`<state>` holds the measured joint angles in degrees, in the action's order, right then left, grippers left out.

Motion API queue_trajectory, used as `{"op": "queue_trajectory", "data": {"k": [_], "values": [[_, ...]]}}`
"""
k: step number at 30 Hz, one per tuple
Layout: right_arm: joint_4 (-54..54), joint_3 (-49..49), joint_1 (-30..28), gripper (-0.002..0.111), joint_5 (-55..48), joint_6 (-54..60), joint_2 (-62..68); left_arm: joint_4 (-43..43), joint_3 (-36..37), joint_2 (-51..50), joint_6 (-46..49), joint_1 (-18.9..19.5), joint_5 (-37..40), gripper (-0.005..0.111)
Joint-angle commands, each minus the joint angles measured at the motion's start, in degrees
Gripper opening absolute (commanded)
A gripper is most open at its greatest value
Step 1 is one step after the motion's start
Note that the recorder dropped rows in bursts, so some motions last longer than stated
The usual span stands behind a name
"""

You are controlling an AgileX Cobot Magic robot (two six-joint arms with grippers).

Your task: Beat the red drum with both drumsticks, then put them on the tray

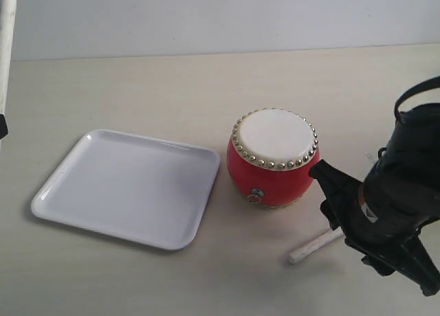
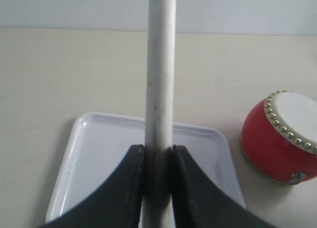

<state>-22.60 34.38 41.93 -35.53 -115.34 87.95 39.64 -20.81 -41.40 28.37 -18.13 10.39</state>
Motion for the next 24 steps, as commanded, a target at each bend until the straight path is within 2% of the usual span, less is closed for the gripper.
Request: {"op": "queue_trajectory", "data": {"k": [1, 10, 24], "values": [[-4.13, -3.26, 0.08, 0.052, 8.12, -5.32, -0.25, -0.02, 0.18, -0.02, 0.11, -0.33, -0.27, 0.0], [-7.39, -3.43, -3.1, 0.052, 12.97, -6.56, -0.01, -0.02, 0.18, -0.02, 0.11, -0.33, -0.18, 0.0], [-4.1, -3.43, -3.1, 0.052, 16.95, -6.29, 5.34, -0.02, 0.18, -0.02, 0.11, -0.33, -0.51, 0.0]]}}
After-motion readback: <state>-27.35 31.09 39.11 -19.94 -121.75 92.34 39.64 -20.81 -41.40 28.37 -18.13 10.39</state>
